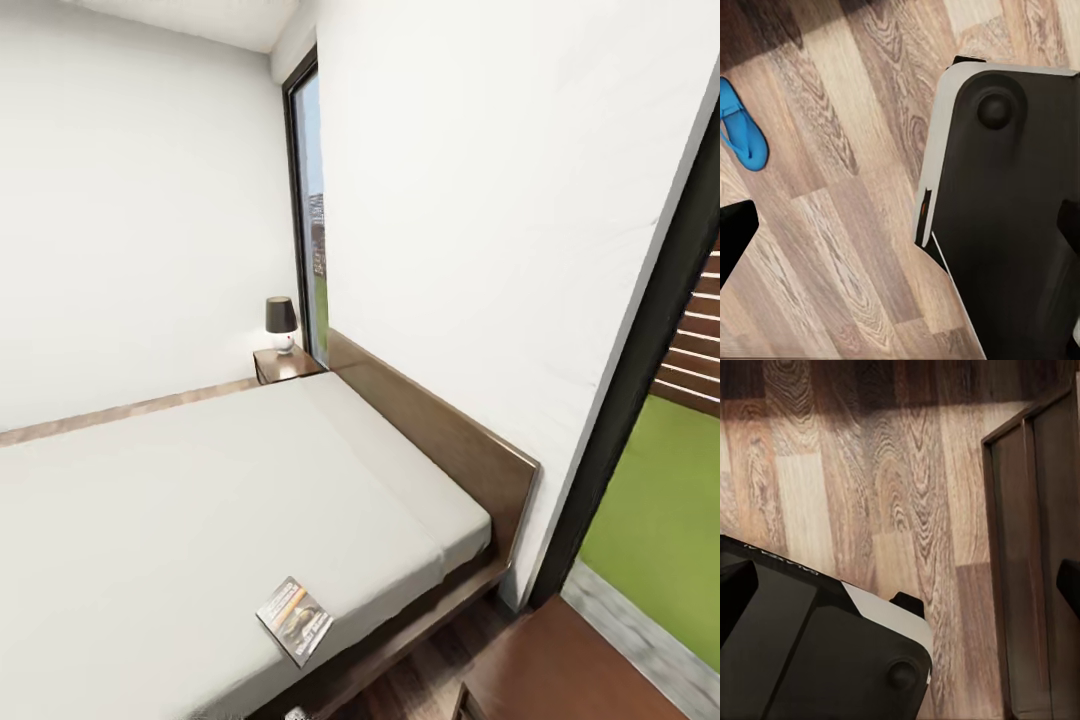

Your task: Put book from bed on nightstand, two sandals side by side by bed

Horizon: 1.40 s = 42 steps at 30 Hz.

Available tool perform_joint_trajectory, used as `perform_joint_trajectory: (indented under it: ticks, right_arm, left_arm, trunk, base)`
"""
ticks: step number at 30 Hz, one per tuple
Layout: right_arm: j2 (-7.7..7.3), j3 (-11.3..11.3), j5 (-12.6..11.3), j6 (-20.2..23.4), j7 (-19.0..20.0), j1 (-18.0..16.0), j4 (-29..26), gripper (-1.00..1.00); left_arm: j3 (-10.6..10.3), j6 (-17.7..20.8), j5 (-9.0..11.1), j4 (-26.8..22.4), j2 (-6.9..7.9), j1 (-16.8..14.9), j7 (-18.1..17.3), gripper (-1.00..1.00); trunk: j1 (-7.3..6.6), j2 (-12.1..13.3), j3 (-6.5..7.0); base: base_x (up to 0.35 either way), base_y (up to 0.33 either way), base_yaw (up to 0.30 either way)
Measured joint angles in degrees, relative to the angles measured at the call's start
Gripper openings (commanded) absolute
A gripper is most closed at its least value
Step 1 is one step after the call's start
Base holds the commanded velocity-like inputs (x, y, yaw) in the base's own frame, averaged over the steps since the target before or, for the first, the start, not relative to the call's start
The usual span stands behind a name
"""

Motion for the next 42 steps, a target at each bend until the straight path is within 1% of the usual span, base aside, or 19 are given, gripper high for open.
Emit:
perform_joint_trajectory:
  ticks: [8,15,27,42]
  right_arm:
    - [-0.02,0.00,0.06,-0.20,0.03,0.00,0.01,1.00]
    - [-0.02,0.00,0.08,-0.30,0.04,0.00,0.01,1.00]
    - [-0.01,0.01,0.17,-0.35,0.06,0.00,-0.06,1.00]
    - [-0.08,0.00,0.19,-0.42,0.06,0.00,-0.03,1.00]
  left_arm:
    - [0.01,-0.01,-0.01,0.00,-0.09,0.01,0.00,1.00]
    - [0.01,-0.02,0.00,0.00,-0.21,0.00,0.00,1.00]
    - [0.01,-0.02,0.04,0.00,-0.37,0.02,0.00,1.00]
    - [-0.01,-0.02,0.03,0.00,-1.01,0.01,-0.01,1.00]
  trunk:
    - [0.00,0.00,0.00]
    - [-0.01,0.00,0.00]
    - [-0.01,0.00,0.00]
    - [-0.01,-0.01,0.00]
  base:
    - [-0.067,0.132,0.292]
    - [-0.023,0.057,0.292]
    - [-0.004,0.010,0.292]
    - [0.000,-0.025,0.291]
